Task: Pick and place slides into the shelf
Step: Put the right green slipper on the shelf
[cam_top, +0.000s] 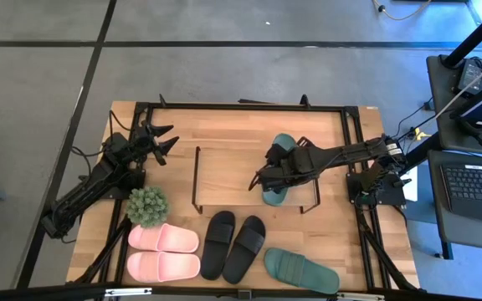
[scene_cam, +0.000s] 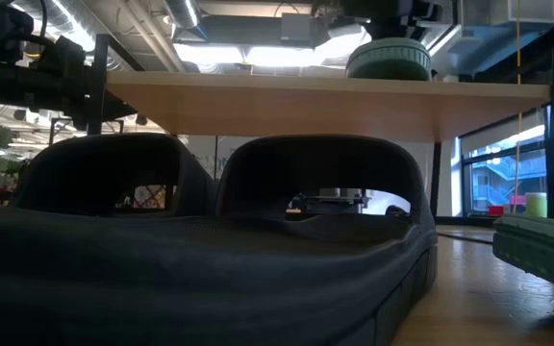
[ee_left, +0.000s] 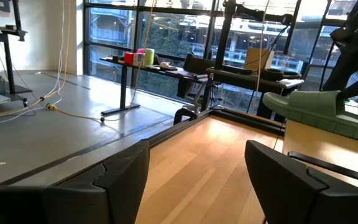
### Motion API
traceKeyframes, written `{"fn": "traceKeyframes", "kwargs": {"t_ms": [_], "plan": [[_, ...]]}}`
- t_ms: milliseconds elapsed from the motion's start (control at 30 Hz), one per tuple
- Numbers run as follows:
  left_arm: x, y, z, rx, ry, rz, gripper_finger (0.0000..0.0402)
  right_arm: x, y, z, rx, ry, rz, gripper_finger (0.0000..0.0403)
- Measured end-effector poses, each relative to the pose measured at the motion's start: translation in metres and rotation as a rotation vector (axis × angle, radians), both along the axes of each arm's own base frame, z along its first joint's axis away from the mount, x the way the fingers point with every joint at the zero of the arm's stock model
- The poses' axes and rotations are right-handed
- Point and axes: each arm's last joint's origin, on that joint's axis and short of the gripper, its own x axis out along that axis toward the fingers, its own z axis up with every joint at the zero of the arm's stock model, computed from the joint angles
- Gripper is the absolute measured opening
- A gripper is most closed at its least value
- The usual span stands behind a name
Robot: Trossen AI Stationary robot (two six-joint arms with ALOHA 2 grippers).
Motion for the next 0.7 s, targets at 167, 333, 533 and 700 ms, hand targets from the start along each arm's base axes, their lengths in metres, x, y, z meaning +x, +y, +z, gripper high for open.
{"fn": "traceKeyframes", "kwargs": {"t_ms": [167, 333, 533, 700], "plan": [[0.0, 0.0, 0.0, 0.0, 0.0, 0.0, 0.0255, 0.0005, 0.0, 0.0, -0.008, 0.037, 0.067, 0.0147], [0.0, 0.0, 0.0, 0.0, 0.0, 0.0, 0.0255, 0.0005, 0.0, -0.0001, -0.009, 0.045, 0.079, 0.0147], [0.0, 0.0, 0.0, 0.0, 0.0, 0.0, 0.0255, 0.0002, 0.0002, -0.0002, -0.013, 0.074, 0.122, 0.0147], [0.0, 0.0, 0.0, 0.0, 0.0, 0.0, 0.0255, -0.0002, 0.0011, -0.0003, -0.028, 0.17, 0.27, 0.0146]]}}
